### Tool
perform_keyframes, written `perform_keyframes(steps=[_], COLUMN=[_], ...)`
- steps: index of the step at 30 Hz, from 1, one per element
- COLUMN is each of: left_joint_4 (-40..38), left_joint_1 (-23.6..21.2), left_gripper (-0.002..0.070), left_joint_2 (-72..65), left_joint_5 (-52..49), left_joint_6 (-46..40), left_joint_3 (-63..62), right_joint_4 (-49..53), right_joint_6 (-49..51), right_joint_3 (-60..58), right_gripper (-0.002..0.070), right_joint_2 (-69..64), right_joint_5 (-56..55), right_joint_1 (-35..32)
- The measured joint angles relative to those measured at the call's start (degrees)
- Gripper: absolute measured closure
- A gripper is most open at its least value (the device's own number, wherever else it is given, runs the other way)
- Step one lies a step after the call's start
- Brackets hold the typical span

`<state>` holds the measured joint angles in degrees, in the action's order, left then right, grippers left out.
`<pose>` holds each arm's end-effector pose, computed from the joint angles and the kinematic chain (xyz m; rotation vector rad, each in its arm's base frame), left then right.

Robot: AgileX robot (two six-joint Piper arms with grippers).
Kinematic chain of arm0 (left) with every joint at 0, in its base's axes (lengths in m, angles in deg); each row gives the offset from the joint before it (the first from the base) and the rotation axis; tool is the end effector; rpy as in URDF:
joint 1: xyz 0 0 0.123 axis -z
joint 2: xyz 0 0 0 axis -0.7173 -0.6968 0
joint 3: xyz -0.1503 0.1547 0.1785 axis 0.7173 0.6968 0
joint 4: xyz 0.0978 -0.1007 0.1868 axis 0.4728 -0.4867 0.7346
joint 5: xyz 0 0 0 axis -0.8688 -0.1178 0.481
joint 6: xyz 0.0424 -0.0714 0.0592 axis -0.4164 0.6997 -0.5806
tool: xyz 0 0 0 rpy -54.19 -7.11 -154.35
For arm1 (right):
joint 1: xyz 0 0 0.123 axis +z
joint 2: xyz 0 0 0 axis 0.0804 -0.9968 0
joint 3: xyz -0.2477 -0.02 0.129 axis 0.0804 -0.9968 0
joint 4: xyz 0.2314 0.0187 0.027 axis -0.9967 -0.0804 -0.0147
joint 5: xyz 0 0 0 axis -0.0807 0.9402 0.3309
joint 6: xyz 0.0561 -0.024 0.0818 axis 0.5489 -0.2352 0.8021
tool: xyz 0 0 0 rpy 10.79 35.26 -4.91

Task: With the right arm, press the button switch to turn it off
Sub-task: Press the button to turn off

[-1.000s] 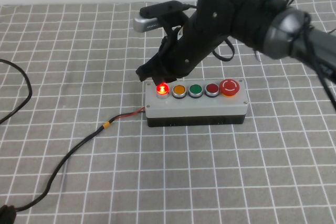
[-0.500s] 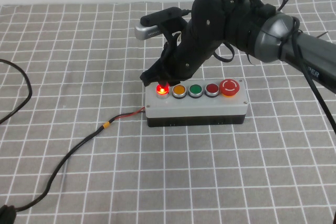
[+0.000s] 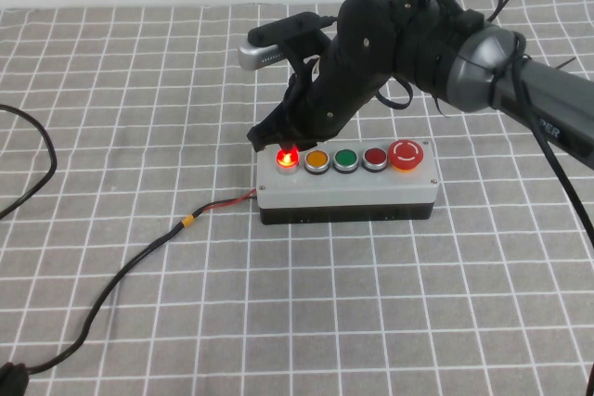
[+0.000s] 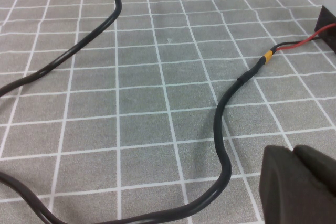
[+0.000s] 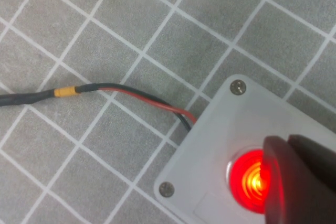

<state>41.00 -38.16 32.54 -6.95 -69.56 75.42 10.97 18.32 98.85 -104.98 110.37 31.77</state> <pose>0.0483 -0.0094 0.1674 0.1972 1.8745 -0.0796 0.3763 0.2920 0.2457 -0.7631 2.5168 0.4070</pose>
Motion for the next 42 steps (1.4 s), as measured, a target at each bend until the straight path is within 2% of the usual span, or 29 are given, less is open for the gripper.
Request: perform_keyframes(steps=[42], left_joint_4=[0.00], left_joint_1=[0.00], left_gripper=[0.0678], left_joint_2=[0.00], left_joint_5=[0.00], left_joint_6=[0.00], left_joint_3=[0.00], right_joint_4=[0.08], right_joint_6=[0.49], right_joint_3=[1.58], right_gripper=[0.0692], right_joint_2=[-1.71], right_joint_5=[3.58], right_joint_1=[0.00])
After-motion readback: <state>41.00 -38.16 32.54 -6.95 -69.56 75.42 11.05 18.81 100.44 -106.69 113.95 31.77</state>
